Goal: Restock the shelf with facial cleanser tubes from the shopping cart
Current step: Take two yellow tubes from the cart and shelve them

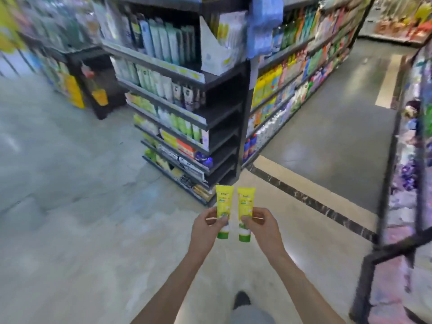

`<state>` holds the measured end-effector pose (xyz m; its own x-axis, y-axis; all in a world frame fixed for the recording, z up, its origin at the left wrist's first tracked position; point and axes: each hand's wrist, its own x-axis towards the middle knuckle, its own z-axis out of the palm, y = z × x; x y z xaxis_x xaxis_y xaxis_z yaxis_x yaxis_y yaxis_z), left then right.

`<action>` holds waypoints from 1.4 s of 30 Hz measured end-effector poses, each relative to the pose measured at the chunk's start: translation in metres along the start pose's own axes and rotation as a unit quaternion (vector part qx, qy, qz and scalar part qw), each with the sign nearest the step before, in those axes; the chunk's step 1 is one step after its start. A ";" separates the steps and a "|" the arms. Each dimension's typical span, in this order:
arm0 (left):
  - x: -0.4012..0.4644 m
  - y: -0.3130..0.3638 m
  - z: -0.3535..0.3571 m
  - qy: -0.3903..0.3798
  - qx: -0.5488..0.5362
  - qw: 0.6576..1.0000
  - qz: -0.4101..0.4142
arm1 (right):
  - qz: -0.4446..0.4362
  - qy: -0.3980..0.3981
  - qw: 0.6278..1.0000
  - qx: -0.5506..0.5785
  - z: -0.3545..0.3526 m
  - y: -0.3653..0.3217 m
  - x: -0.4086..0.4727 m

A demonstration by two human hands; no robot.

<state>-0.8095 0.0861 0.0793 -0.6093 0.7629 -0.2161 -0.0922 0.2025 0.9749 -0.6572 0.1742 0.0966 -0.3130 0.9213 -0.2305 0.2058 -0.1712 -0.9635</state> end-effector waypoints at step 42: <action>0.623 0.279 -0.211 -0.115 0.003 0.966 0.230 | -0.223 0.148 0.963 0.032 0.373 -0.326 0.474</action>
<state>-1.3807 0.4885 0.2279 -0.3933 0.8892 0.2338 0.1523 -0.1878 0.9703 -1.2181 0.5364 0.2506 -0.0764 0.9655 0.2488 0.0517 0.2531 -0.9661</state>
